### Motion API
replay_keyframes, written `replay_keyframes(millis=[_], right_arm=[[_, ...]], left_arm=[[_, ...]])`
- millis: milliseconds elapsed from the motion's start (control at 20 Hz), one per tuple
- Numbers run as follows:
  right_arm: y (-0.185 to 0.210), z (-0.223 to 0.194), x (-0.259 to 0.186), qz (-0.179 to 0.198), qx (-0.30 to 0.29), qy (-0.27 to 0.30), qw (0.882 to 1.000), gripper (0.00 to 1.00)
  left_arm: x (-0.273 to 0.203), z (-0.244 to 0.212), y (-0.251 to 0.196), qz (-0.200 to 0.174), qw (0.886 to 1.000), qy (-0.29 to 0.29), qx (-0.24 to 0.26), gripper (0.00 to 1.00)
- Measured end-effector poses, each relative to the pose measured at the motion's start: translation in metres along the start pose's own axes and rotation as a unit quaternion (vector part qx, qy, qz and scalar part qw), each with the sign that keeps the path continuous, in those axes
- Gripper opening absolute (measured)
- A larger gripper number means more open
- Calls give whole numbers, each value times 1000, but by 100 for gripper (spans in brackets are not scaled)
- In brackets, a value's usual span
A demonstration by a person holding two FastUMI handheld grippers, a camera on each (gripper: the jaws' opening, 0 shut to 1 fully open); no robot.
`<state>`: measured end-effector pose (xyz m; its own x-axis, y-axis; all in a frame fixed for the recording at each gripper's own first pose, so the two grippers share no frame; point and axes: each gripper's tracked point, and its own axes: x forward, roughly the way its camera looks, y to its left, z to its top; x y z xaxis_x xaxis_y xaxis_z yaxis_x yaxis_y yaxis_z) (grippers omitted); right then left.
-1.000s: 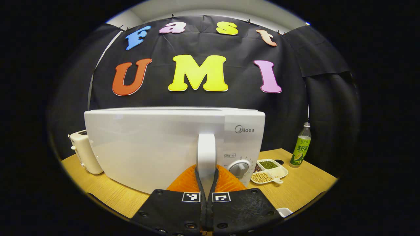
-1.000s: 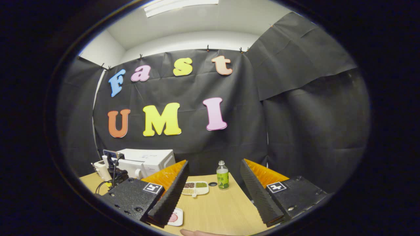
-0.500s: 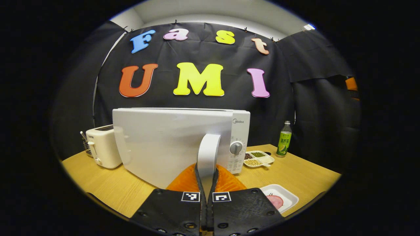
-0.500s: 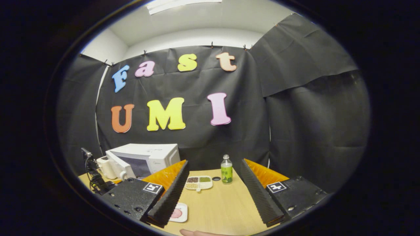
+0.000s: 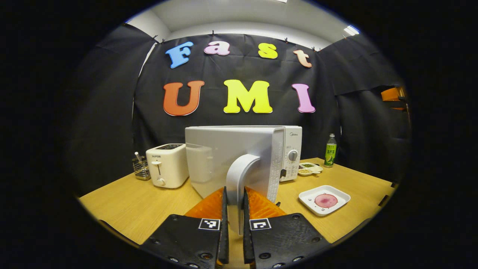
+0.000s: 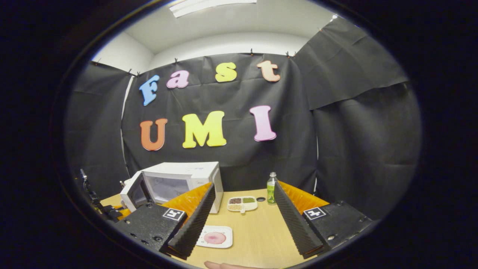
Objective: Open the microwave oven with the left hand, put the food in, and close the microwave oven.
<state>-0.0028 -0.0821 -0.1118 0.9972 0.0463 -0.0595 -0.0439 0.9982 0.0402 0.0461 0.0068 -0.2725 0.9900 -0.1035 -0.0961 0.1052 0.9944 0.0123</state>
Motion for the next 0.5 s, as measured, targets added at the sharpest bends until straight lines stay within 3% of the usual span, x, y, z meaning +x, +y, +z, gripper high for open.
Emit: replay_keyframes(millis=[50, 100, 150, 200, 250, 300, 350, 400, 450, 500], right_arm=[[7, 3, -3, 4, -5, -4, 1000, 91], [14, 3, -6, 7, -12, -7, 1000, 100], [21, 3, -9, 11, -18, -9, 1000, 100], [27, 2, -11, 15, -24, -9, 1000, 91], [32, 2, -12, 18, -29, -8, 999, 91], [37, 0, -12, 22, -32, -6, 999, 91], [42, -2, -12, 25, -36, -4, 999, 91], [46, -5, -11, 28, -39, 0, 999, 91], [50, -8, -9, 30, -41, 7, 999, 100], [53, -12, -5, 34, -44, 16, 998, 100]], left_arm=[[-10, -1, 11, 4, 1000, 2, 2, 18], [-23, -1, 25, 17, 1000, 2, 10, 12], [-33, -1, 44, 34, 999, 1, 19, 34], [-45, 0, 57, 46, 999, 1, 22, 47], [-57, -1, 69, 60, 998, 6, 18, 65], [-67, -3, 79, 72, 997, 13, 7, 71], [-82, -3, 91, 85, 996, 19, -6, 89], [-93, 1, 102, 101, 995, 21, -15, 92], [-102, 5, 108, 116, 993, 21, -19, 93], [-110, 11, 111, 126, 992, 21, -20, 93]])
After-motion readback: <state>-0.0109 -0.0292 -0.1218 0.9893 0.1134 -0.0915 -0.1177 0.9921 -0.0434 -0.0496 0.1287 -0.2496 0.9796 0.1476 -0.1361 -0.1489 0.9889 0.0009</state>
